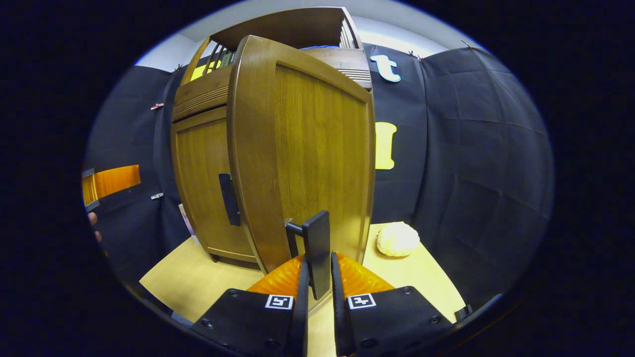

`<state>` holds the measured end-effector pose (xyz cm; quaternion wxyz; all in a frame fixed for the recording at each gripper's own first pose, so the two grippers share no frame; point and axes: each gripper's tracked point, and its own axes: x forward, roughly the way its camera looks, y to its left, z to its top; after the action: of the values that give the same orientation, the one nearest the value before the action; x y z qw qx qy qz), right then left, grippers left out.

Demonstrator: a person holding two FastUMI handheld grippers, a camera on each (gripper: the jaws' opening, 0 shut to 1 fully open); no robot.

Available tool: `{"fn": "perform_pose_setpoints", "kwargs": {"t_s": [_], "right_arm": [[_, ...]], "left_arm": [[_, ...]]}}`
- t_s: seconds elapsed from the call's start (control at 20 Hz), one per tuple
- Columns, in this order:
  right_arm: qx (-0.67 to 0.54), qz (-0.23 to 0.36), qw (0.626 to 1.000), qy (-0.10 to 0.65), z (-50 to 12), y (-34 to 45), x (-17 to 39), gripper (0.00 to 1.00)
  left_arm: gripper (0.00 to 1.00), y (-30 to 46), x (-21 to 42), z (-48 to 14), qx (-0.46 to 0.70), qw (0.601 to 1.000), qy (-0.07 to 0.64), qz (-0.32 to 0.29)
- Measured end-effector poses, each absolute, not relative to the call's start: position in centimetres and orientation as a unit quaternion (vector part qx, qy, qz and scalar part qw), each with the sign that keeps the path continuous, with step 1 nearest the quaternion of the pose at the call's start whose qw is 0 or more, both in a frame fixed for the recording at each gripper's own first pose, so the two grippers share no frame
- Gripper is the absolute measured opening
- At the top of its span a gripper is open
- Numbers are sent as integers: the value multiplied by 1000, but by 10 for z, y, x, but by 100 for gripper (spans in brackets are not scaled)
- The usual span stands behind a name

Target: Open the right door of the double-door shoe cabinet with the right hand, and open the left door with the left hand.

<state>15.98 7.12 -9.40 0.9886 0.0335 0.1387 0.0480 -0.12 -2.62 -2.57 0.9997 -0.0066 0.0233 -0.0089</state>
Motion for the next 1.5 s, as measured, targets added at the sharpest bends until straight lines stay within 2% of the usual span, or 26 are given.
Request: {"fn": "perform_pose_setpoints", "kwargs": {"t_s": [0.05, 0.65, 0.8, 0.95, 1.25, 1.5], "right_arm": [[33, 54, 989, 132, -93, 69, 162, 25], [28, 137, 983, 122, -87, 55, 161, 25], [30, 136, 983, 118, -87, 52, 163, 21], [36, 127, 984, 115, -86, 48, 163, 17], [44, 81, 991, 98, -83, 32, 174, 17], [44, 76, 991, 101, -84, 30, 173, 17]], "left_arm": [[92, -32, 0, -25, -10, 1000, 22, -12], [94, -90, 16, -21, -18, 999, 37, -11], [92, -95, 19, -21, -17, 999, 39, -3], [94, -97, 23, -23, -15, 999, 40, 10], [92, -108, 32, -24, -12, 999, 42, 13], [94, -114, 38, -25, -6, 999, 42, 7]]}}
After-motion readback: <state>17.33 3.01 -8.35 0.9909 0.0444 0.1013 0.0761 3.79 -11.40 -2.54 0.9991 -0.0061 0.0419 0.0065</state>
